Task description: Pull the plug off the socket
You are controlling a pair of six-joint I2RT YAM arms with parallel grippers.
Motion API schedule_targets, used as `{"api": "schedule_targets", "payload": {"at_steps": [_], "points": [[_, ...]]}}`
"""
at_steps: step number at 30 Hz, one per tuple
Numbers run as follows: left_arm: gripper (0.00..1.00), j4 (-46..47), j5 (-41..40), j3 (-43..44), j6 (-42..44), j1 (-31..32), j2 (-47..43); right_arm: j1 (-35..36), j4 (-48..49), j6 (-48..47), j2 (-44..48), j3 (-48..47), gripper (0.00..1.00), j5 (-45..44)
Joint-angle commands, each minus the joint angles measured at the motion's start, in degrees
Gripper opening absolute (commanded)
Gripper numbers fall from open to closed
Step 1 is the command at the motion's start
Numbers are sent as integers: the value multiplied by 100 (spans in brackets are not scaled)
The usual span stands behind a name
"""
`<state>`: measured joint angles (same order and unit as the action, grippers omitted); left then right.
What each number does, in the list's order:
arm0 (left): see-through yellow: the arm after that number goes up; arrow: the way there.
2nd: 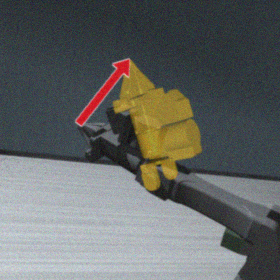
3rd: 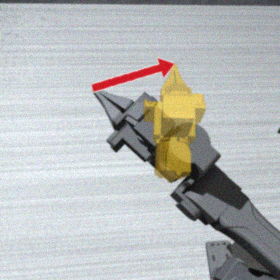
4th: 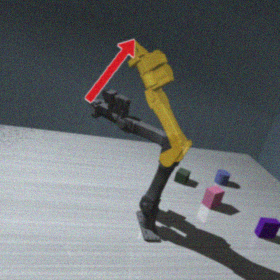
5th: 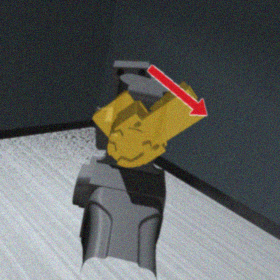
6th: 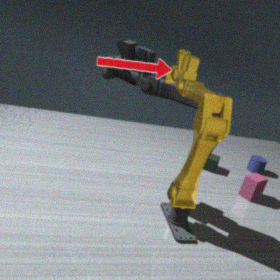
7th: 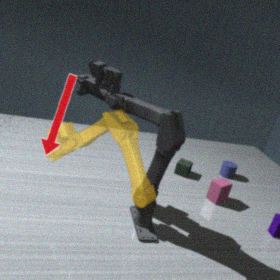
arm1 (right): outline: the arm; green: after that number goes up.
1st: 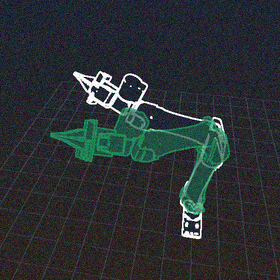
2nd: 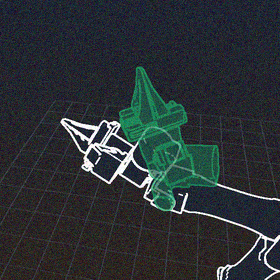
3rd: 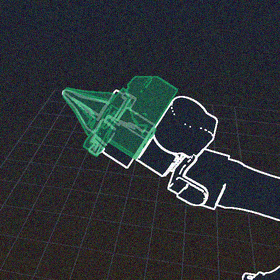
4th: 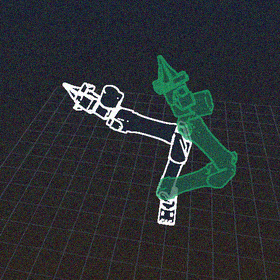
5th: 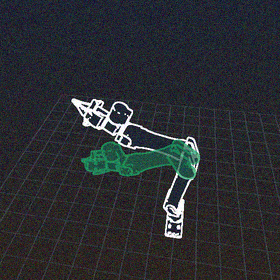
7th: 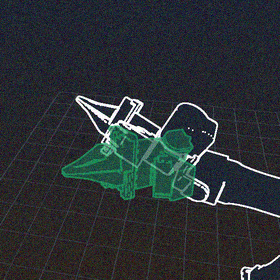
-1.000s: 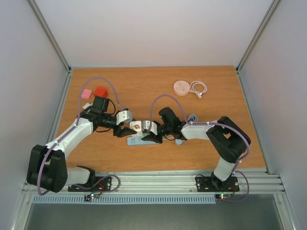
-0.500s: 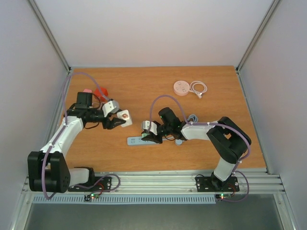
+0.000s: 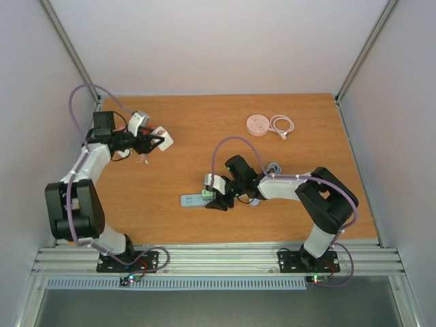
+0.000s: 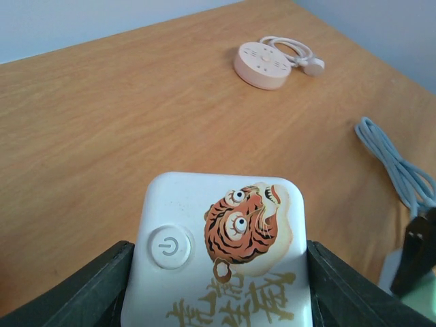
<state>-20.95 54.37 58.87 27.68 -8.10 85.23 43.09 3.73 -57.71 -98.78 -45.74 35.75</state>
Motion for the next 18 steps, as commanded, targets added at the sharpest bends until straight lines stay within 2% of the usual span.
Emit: {"api": "schedule_targets", "payload": {"at_steps": [1, 6, 11, 18], "points": [[30, 772, 40, 668, -779, -34, 732, 38, -236, 212, 265, -272, 70, 102], [30, 655, -299, 1340, -1169, 19, 1564, 38, -452, 287, 402, -457, 74, 106], [28, -303, -1618, 2003, -794, 291, 1788, 38, -701, 370, 688, -543, 74, -15], [25, -2562, -3144, 3512, -249, 554, 2131, 36, -949, 611, 1091, -501, 76, -241]]}}
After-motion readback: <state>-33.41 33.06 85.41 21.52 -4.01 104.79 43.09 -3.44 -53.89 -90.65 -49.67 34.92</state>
